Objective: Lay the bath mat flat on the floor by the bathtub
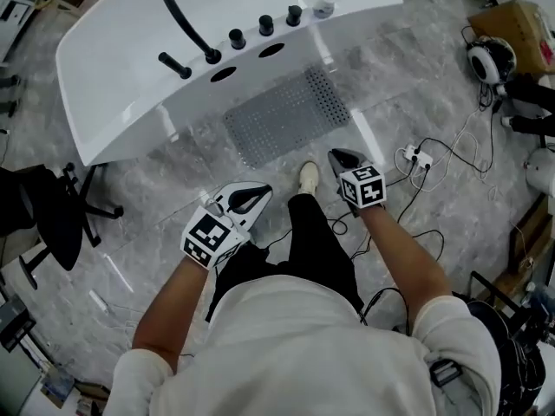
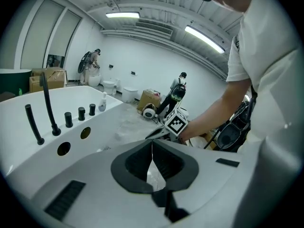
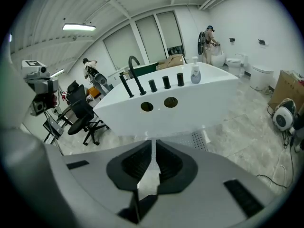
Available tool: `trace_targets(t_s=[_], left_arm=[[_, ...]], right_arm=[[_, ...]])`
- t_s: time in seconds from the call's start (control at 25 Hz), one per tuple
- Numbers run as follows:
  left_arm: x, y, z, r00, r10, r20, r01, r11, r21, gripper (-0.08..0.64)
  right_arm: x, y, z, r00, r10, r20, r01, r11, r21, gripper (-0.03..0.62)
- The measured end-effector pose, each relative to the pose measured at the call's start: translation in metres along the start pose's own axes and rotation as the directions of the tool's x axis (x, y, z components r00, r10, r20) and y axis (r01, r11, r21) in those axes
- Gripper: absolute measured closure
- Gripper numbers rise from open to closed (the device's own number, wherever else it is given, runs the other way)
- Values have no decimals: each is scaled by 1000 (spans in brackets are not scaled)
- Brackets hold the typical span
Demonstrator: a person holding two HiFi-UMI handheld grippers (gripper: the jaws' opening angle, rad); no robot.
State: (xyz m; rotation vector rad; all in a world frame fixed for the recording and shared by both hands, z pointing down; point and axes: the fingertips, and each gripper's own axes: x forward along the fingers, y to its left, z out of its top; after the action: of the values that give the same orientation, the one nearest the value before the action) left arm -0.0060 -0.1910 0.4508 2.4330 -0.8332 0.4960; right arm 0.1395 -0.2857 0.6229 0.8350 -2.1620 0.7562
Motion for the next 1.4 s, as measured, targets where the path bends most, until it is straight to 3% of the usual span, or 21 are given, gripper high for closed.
trace_targets(t_s=[0.48,0.68,0.88,1.4], left_arm=[[-118,-56,26,996,-22,92,19,999,34,541],[-148,-65,20,993,21,114,-28,998,60,541],[-170,-73,14,993,1,119,-9,998,61,541],[-182,-78,11,993,-7,120,-1,998,64,541]], right_arm=[[-132,155,31,993,92,75,-84,990,-110,571],[-167,209,23,986,136,97,-122,983,-138,578],[-190,229,31,979,102,179,-80,989,-124,581],[-205,252,51,968,104,227,-67,984,-163,583]])
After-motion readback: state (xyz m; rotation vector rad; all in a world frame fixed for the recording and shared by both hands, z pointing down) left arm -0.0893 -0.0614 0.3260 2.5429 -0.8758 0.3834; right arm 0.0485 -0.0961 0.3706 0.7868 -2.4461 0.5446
